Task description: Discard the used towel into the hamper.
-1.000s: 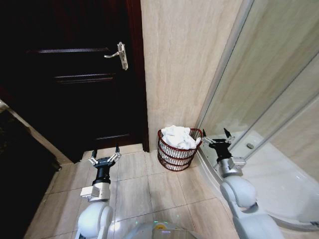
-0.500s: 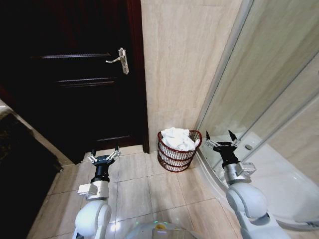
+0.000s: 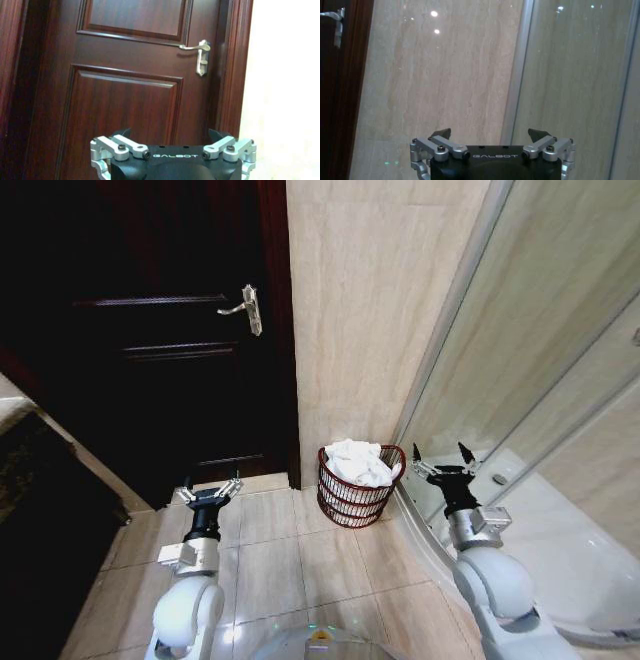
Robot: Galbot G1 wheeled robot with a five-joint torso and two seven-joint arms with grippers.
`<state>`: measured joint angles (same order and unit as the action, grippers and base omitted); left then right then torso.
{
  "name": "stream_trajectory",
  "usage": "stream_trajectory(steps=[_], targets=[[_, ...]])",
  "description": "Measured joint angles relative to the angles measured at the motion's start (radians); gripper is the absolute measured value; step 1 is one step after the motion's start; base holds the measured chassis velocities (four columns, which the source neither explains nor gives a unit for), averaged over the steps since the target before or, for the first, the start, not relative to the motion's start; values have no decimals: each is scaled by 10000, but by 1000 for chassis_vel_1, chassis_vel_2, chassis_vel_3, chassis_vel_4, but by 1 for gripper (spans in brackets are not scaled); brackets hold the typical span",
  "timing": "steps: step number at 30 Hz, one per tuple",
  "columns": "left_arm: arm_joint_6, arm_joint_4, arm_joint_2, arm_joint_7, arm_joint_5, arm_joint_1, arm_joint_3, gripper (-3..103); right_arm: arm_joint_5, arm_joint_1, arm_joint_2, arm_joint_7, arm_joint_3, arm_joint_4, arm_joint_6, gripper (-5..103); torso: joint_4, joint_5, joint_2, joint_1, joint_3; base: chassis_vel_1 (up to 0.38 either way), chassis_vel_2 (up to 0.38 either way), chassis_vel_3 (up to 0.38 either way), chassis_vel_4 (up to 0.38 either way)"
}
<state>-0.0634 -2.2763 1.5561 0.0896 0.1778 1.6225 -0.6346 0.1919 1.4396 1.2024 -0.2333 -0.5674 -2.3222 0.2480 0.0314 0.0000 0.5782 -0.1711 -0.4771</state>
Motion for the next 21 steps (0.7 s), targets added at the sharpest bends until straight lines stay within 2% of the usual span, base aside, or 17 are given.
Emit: stream_trajectory(steps=[21], targets=[[204,146,94,24,-2,-274,30,100,342,-233,-266,22,115,261,23,100,1,0,872,-349,-523,0,0,0,0]])
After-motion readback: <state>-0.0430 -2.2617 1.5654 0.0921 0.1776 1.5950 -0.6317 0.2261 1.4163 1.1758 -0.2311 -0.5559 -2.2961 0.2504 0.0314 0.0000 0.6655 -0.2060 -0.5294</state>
